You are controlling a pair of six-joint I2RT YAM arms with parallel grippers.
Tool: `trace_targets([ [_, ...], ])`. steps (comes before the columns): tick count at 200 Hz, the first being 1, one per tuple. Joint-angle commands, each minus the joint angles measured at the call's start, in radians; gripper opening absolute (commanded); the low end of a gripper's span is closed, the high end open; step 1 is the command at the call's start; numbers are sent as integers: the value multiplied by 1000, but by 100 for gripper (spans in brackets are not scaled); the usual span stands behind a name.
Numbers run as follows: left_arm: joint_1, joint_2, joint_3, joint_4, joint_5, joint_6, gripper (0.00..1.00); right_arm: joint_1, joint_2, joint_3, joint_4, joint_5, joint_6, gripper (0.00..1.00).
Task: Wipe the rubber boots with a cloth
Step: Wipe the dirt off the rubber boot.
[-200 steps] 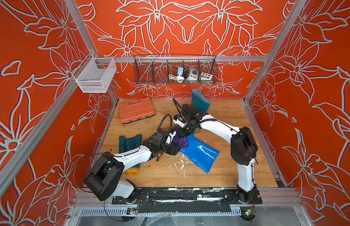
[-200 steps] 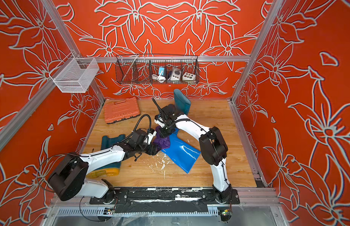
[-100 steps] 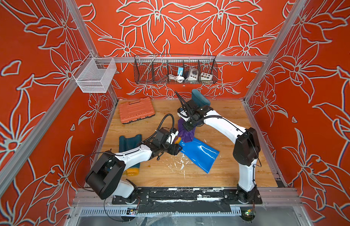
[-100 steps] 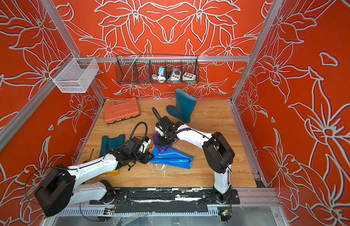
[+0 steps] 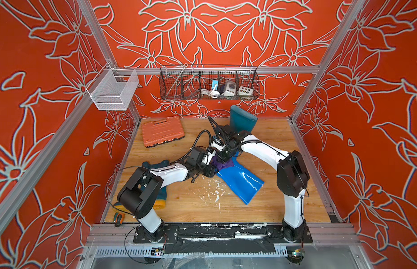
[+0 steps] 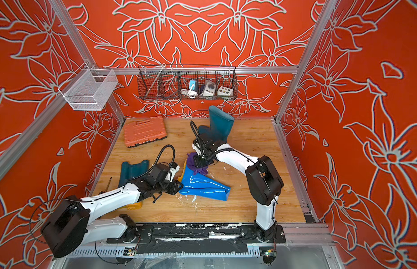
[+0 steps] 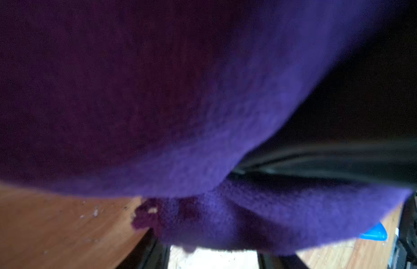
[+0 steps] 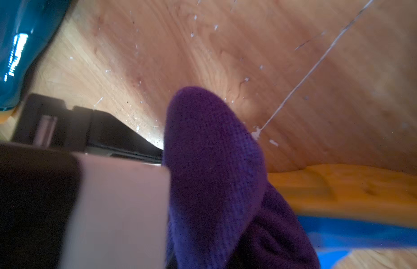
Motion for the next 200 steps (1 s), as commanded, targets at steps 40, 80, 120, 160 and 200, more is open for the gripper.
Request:
trace_targets([
  [40,6,-70,-55,-27,-89,76,63,-13,-103,1,10,327,65,0],
  [80,20,-78,-44,-10,-36,231,66,-42,-159,-12,22,368,100,0],
  [120,21,9,40,-26,38,299,67,-46,-144,-23,13,388,112,0],
  [160,20,108,138,-65,56,314,68,-55,-102,-57,34,346,126,0],
  [200,17,189,167,-109,61,300,56,-59,-73,-112,84,215,157,0],
])
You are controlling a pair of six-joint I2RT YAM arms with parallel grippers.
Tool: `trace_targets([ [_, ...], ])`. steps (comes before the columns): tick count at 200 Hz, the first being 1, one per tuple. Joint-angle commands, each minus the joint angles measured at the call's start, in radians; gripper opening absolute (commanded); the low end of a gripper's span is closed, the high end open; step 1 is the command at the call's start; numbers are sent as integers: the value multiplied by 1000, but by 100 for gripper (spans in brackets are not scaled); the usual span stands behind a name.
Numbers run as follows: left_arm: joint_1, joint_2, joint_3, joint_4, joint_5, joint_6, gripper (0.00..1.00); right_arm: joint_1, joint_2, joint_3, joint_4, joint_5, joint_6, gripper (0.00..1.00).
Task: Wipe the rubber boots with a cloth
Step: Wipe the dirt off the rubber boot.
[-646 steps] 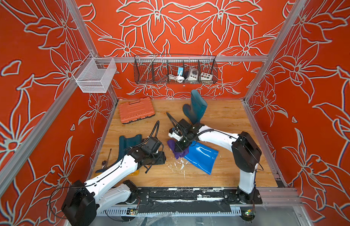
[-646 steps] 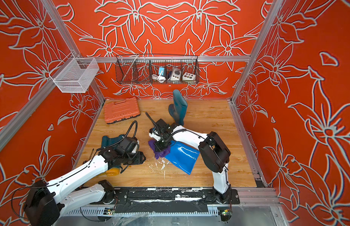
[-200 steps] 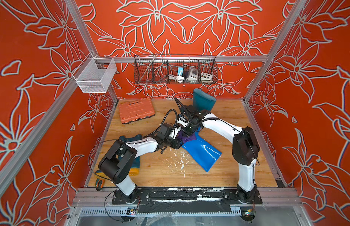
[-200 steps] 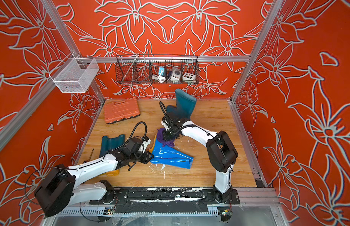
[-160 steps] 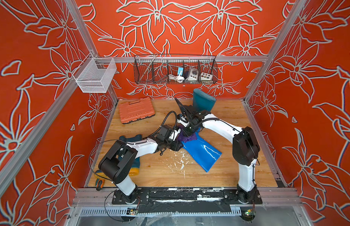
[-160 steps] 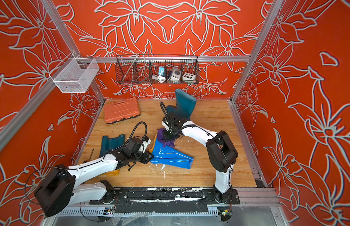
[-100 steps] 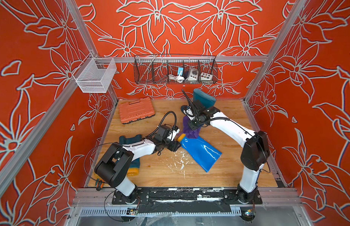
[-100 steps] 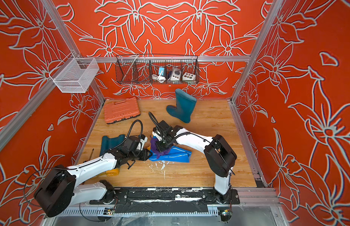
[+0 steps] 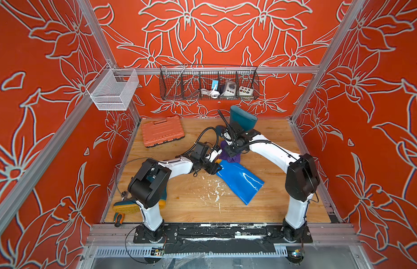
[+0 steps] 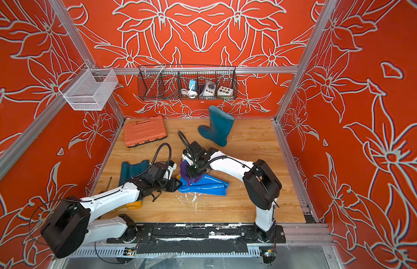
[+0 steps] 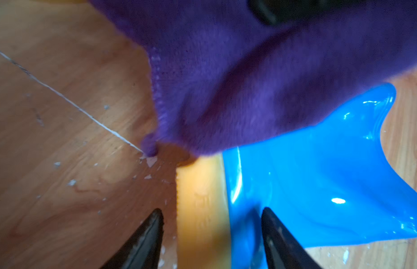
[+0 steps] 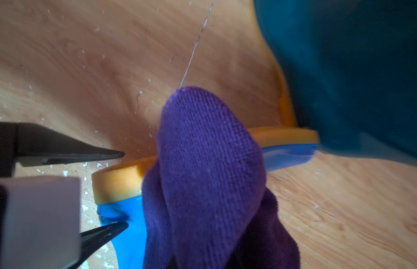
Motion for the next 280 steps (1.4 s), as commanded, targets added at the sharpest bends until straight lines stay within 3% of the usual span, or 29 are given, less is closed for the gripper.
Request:
trace_targets([
  [1,-1,30,8,-66,18,14,55,-6,26,-26,17,-99,42,0],
  [29,-9,-39,-58,-75,21,-18,18,7,-13,-106,130,-342,126,0],
  [70,-17,-207,-168,-131,-22,-78,0,40,-9,-150,138,-352,102,0],
  [116,-77,-362,-257,-185,-121,-142,0,-9,81,9,28,-166,61,0],
  [145,-80,-377,-291,-193,-154,-234,0,12,50,24,57,-244,102,0],
  [189,-81,-422,-336,-179,-163,-313,0,206,-33,-129,161,-369,175,0],
  [206,-81,-453,-348,-188,-173,-338,0,235,-46,-187,196,-371,205,0],
  [224,-81,-502,-380,-173,-157,-372,0,197,-39,-170,196,-326,204,0],
  [261,-81,-580,-463,-140,-166,-437,0,44,98,112,62,-285,171,0],
  [280,-81,-593,-475,-151,-175,-453,0,33,140,191,18,-301,164,0],
])
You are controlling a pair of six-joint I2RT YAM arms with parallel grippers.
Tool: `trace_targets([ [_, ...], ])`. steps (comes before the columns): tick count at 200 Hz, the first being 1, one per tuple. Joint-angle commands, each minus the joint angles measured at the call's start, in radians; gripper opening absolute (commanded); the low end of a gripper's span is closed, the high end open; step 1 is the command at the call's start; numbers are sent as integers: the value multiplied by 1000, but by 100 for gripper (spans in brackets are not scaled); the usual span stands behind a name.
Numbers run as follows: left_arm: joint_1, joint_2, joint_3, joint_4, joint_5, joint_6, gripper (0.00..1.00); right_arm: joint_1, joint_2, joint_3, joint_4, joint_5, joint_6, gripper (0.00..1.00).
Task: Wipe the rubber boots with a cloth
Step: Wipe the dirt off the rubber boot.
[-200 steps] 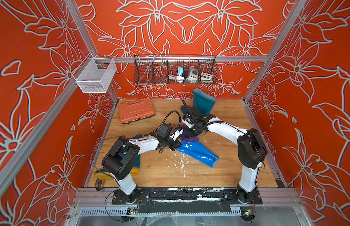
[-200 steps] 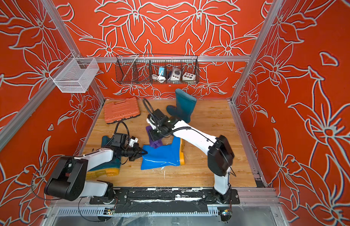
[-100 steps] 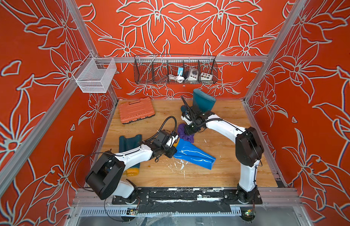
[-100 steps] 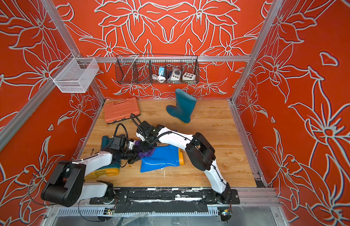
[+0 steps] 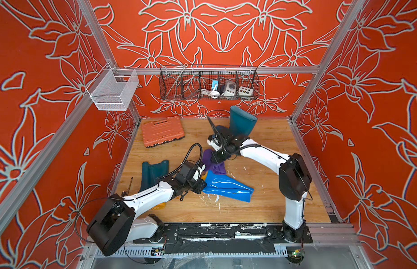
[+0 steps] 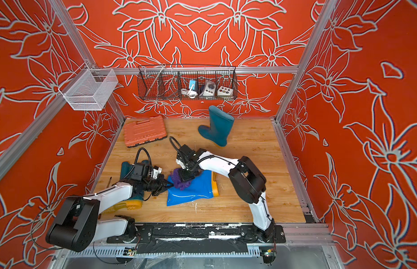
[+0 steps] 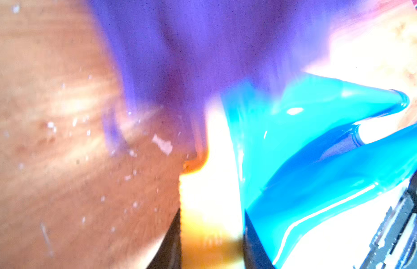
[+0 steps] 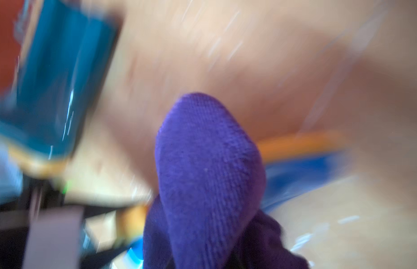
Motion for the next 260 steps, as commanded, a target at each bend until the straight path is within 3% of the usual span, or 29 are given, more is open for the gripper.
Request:
trace_targets([
  [1,-6,-24,-17,-7,13,-63,0,-32,48,91,-75,16,-7,0],
  [48,-6,-21,-23,2,-6,-100,0,116,-95,-216,81,-40,94,0],
  [68,-6,-2,-22,3,-6,-107,0,127,-131,-309,123,-33,121,0],
  [110,-6,16,-14,-10,-11,-129,0,22,-165,-289,75,2,93,0],
  [137,4,14,-19,-4,-21,-165,0,65,-165,-253,41,-10,72,0],
  [175,68,4,-31,-10,-16,-280,0,170,-183,-356,87,-57,106,0],
  [201,125,-32,-27,-64,-17,-336,0,158,-247,-432,48,6,77,0],
  [233,159,-64,-17,-118,-22,-366,0,63,-383,-521,26,54,62,0],
  [260,171,-34,9,-127,38,-414,0,141,-425,-461,12,108,14,0],
])
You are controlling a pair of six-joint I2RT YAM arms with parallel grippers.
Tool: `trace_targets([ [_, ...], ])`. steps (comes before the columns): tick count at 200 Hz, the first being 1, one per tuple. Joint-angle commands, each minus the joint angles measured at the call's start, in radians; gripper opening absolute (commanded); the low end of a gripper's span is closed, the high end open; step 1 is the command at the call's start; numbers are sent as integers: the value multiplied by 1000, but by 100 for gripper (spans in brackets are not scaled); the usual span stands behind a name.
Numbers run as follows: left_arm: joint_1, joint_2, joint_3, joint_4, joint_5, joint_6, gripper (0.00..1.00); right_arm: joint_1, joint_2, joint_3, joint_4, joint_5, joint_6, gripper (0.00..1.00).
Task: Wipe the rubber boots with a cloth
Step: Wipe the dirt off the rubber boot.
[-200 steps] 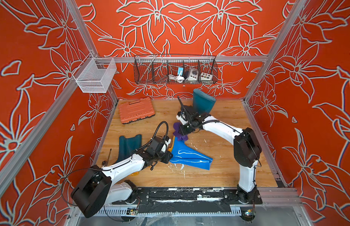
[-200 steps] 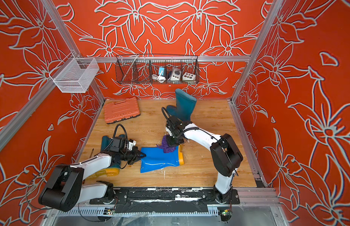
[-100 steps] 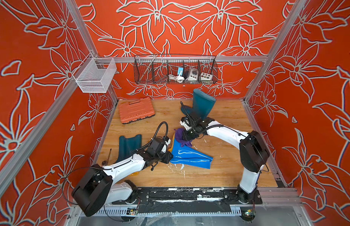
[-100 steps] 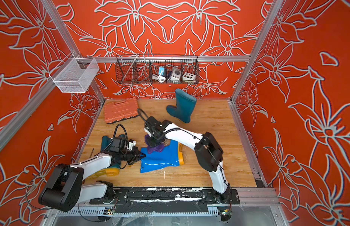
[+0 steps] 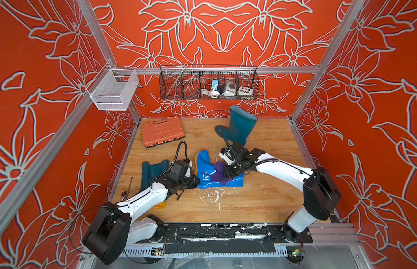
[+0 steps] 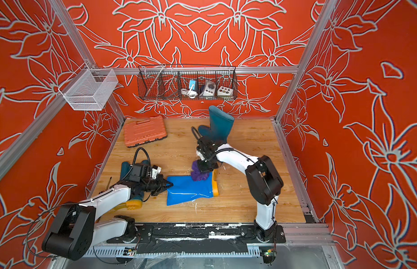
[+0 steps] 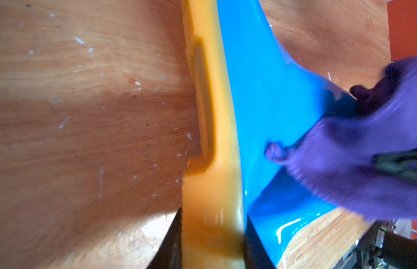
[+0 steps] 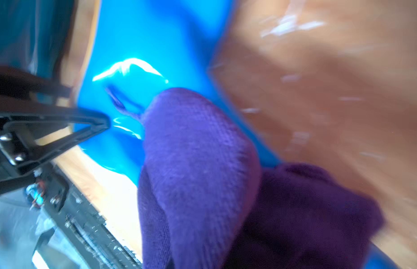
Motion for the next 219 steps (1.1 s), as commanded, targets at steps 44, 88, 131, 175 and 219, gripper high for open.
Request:
trace_targets([
  [44,25,87,102,-85,145,-240,0,276,142,175,65,17,-77,0],
  [88,63,75,105,-111,223,-299,0,160,118,34,83,37,-23,0],
  [131,82,32,52,-92,255,-299,0,-233,7,-70,8,70,-11,0],
  [175,82,67,114,-261,146,-164,32,-310,-116,-48,-65,32,-35,0],
  [219,78,31,255,-486,-56,18,67,-314,-378,-254,-82,113,44,0],
])
